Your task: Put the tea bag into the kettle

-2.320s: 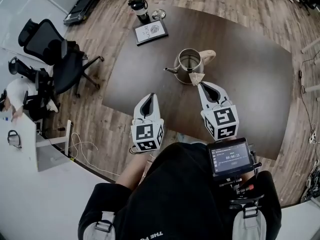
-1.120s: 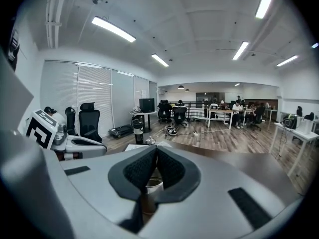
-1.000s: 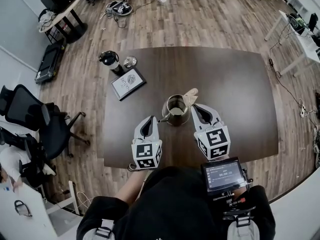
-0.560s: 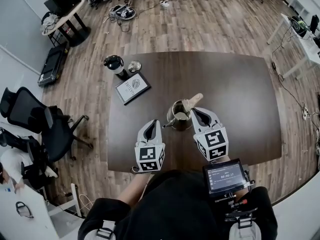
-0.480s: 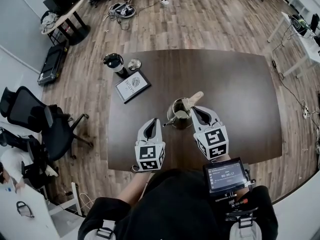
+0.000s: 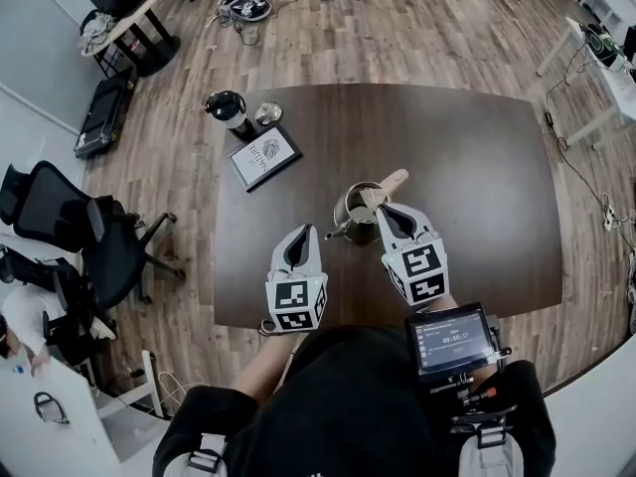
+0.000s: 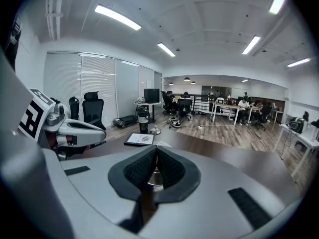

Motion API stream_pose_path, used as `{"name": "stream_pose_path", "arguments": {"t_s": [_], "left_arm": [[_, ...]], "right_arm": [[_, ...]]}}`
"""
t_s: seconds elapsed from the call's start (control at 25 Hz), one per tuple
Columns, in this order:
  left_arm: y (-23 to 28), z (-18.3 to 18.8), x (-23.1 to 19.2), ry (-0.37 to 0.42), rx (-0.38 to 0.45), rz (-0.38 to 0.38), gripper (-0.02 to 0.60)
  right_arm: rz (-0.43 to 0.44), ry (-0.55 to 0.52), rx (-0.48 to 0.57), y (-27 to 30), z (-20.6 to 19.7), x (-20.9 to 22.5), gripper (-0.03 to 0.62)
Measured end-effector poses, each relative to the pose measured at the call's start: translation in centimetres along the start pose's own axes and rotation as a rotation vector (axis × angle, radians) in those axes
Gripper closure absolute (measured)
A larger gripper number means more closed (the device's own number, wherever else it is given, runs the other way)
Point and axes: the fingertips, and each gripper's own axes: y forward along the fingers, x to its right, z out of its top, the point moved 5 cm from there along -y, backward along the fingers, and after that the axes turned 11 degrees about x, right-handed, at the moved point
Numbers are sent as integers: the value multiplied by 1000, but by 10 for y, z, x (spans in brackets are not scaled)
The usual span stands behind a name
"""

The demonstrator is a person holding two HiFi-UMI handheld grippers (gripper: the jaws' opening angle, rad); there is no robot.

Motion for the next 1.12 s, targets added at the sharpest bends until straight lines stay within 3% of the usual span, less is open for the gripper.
{"name": "stream_pose_path", "arguments": {"t_s": [1.12], "left_arm": [[1, -12, 1, -5, -40, 38, 577]], "right_arm": [[51, 13, -133, 31, -52, 6, 584]]}}
